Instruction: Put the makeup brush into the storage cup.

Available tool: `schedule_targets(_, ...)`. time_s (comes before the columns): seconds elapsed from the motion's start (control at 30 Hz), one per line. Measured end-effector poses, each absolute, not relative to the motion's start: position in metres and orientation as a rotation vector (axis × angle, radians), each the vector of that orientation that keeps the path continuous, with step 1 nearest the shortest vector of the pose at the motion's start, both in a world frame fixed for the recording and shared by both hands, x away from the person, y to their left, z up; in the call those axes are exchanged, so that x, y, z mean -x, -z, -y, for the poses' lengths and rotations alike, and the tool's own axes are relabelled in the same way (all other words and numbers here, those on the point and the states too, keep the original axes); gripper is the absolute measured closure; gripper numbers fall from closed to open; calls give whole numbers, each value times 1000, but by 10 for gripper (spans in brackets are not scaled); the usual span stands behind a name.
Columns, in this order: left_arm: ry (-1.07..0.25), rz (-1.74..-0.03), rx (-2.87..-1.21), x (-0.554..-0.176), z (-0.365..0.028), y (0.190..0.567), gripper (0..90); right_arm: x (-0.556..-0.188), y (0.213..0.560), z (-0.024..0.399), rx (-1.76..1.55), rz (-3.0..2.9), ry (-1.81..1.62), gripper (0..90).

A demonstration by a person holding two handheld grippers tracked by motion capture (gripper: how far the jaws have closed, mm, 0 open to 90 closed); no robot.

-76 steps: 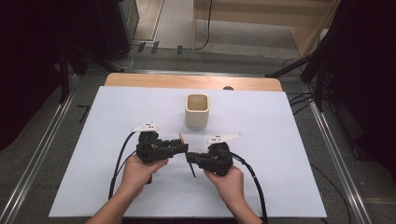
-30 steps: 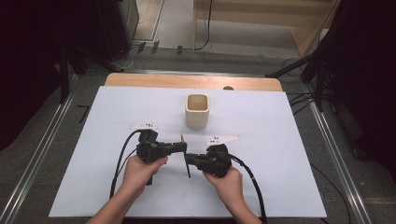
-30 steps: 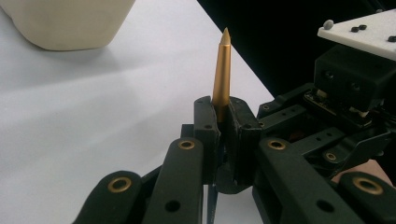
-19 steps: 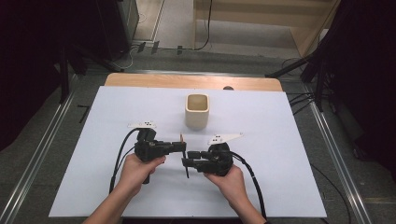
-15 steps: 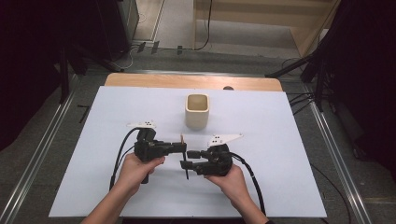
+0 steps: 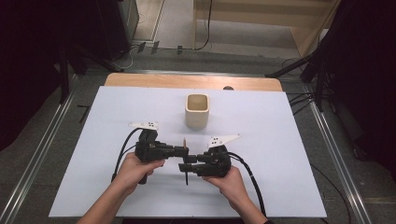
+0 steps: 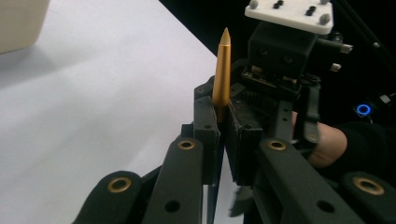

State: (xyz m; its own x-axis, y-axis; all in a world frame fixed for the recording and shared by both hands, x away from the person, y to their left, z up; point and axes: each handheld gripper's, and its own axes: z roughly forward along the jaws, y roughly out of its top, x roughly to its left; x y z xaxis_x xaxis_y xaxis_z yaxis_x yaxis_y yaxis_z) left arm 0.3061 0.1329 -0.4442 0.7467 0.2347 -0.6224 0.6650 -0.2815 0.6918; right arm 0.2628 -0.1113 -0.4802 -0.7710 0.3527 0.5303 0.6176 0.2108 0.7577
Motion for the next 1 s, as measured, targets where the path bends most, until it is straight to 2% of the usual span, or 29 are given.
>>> schedule_targets(0.07, 490, -692, -1851, -306, -133, 445, 839, -262, 481, 111, 945, 2242, 1580, 682)
schedule_targets(0.43, 471, -688, -1855, -305, -129, 447, 837, -262, 481, 115, 967, 2196, 1609, 824)
schedule_targets(0.8, 440, -679, -1860, -304, -129, 446, 822, -262, 481, 116, 980, 2199, 1606, 834)
schedule_targets(1.0, 394, -673, -1872, -302, -127, 446, 721, -262, 481, 116, 978, 2213, 1599, 834)
